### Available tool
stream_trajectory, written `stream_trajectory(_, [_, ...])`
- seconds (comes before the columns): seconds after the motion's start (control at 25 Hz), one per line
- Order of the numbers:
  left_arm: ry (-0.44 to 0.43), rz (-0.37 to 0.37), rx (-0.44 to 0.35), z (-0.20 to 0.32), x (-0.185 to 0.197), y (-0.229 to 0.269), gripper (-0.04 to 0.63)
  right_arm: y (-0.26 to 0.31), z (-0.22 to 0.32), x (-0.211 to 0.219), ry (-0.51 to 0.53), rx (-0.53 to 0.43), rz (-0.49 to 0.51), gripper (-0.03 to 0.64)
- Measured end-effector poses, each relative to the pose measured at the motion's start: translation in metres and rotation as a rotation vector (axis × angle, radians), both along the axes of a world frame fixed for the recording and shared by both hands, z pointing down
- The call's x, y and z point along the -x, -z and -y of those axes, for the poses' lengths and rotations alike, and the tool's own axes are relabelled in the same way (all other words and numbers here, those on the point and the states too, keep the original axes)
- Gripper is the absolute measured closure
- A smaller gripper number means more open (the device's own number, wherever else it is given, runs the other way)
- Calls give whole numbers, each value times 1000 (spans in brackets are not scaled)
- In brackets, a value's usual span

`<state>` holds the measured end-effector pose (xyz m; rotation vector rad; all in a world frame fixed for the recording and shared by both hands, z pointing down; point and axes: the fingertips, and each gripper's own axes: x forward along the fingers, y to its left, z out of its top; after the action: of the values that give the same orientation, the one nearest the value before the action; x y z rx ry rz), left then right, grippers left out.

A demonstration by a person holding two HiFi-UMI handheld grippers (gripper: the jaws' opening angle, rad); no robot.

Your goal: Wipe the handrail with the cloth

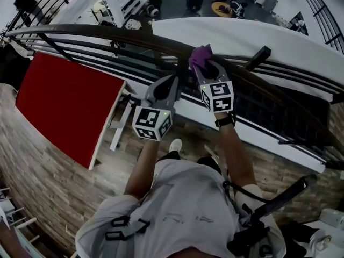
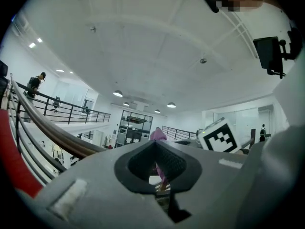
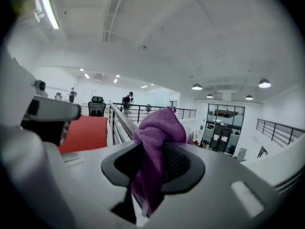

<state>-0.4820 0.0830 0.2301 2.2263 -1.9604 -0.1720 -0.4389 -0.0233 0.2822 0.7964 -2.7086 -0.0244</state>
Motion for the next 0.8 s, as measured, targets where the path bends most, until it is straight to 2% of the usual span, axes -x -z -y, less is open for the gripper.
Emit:
stream_trajectory(0.08, [4,-5,20,6,12,-8,594,-17,24,21,8,-24,-83,499])
stream_trajectory(0.16, [-5,-4,37,13,15,-14,594,-35,41,34,21,-5,-165,499])
stream_trajectory(0.36, [-37,-9,62,27,-7,-25,594,-69,56,28,36,53,-339,500])
stream_trajectory(0.48, [-48,-5,88,40,-20,-36,594,-74,59,22,18,60,-344,508])
stream_trajectory(0.6, [-46,0,80,52,-42,-34,594,-74,58,5,16,75,-316,509])
stream_trajectory(0.8, [-44,16,84,67,-78,-25,594,-74,56,-28,44,76,-335,511])
